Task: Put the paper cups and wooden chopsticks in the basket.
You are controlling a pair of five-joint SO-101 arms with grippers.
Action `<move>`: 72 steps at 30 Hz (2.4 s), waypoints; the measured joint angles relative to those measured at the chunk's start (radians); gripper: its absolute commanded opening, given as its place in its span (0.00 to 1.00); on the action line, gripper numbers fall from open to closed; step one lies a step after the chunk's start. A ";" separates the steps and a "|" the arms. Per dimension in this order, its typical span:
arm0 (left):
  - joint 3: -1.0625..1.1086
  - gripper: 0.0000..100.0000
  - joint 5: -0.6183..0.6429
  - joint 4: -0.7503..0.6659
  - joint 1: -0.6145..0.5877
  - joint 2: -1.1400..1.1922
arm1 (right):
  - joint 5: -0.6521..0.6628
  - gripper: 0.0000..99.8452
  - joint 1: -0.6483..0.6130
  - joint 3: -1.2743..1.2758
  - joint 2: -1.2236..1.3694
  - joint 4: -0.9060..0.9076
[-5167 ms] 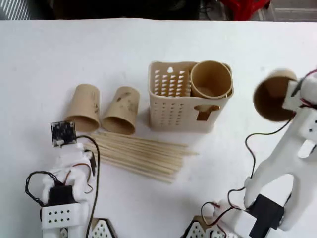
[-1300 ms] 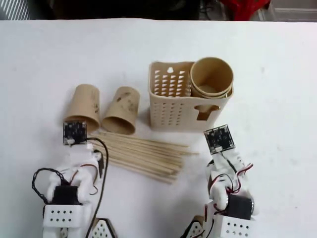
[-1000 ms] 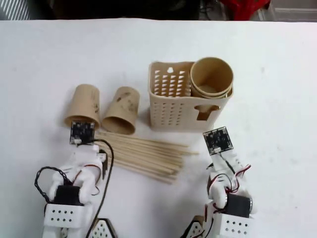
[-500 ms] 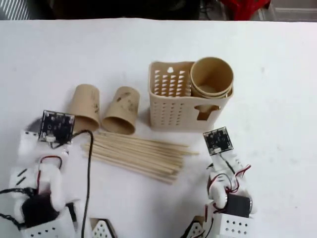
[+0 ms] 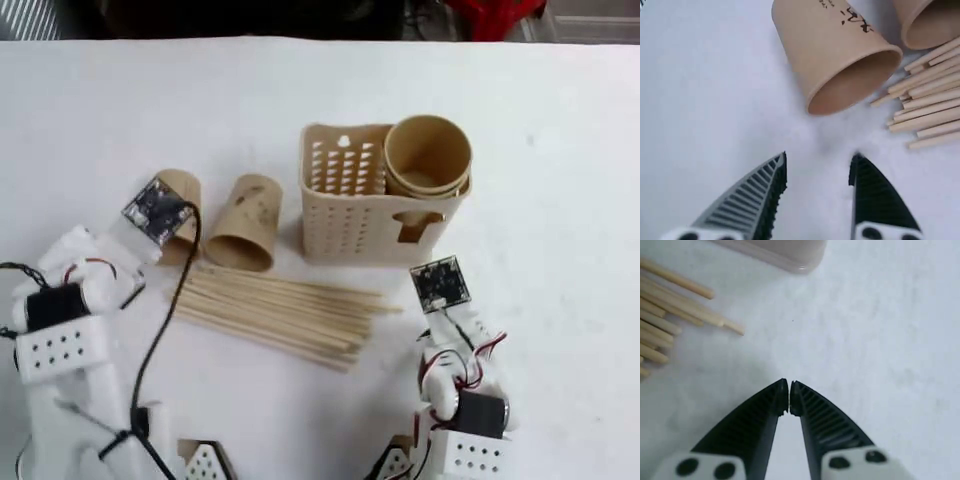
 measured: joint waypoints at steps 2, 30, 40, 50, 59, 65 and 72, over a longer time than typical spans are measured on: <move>0.000 0.21 -0.006 -0.049 0.000 0.038 | 0.000 0.02 0.000 0.000 0.000 0.000; 0.029 0.16 0.250 -0.733 0.127 0.537 | 0.000 0.02 0.000 0.000 0.000 0.000; 0.029 0.03 0.288 -0.816 0.201 0.589 | 0.000 0.02 0.000 0.000 0.000 0.000; -0.009 0.02 0.404 -0.710 0.207 0.589 | -0.002 0.02 -0.040 0.012 0.000 -0.011; -0.362 0.02 0.631 -0.157 0.207 0.591 | -0.002 0.02 -0.040 0.017 0.000 -0.012; -0.672 0.02 0.760 0.209 0.196 0.591 | -0.002 0.02 -0.044 0.017 0.000 -0.012; -1.115 0.02 0.786 0.578 0.184 0.591 | -0.002 0.02 -0.044 0.017 0.000 -0.012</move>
